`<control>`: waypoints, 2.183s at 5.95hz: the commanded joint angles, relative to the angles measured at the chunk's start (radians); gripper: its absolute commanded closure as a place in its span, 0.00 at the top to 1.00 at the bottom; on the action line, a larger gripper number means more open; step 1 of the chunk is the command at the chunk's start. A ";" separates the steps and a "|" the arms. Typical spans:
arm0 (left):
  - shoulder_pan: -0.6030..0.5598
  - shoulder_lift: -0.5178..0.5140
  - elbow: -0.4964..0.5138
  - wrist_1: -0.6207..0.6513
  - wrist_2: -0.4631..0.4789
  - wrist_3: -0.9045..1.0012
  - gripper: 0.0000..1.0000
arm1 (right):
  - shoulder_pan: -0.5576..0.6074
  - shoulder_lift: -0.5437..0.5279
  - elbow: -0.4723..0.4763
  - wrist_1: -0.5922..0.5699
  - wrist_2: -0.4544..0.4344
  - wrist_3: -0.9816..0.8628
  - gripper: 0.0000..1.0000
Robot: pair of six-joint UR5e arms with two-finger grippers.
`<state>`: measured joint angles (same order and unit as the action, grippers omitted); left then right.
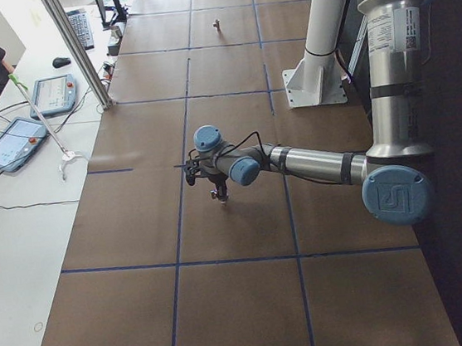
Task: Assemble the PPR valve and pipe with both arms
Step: 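Carry the valve-pipe with the left gripper to the table center and stand it upright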
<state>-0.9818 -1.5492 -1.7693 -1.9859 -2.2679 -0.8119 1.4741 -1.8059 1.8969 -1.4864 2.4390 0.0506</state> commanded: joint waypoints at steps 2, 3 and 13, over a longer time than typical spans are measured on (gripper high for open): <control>0.061 -0.203 -0.071 0.018 -0.006 -0.152 0.00 | -0.001 0.000 0.002 0.002 0.012 0.000 1.00; 0.168 -0.288 -0.072 0.021 0.002 -0.232 0.00 | 0.000 0.000 0.001 0.002 0.014 0.000 1.00; 0.571 -0.859 0.195 0.420 0.453 -0.449 0.04 | 0.000 0.004 0.004 0.003 0.037 -0.003 1.00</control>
<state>-0.4162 -2.4087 -1.5802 -1.5634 -1.8210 -1.2615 1.4737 -1.8020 1.9003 -1.4835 2.4758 0.0476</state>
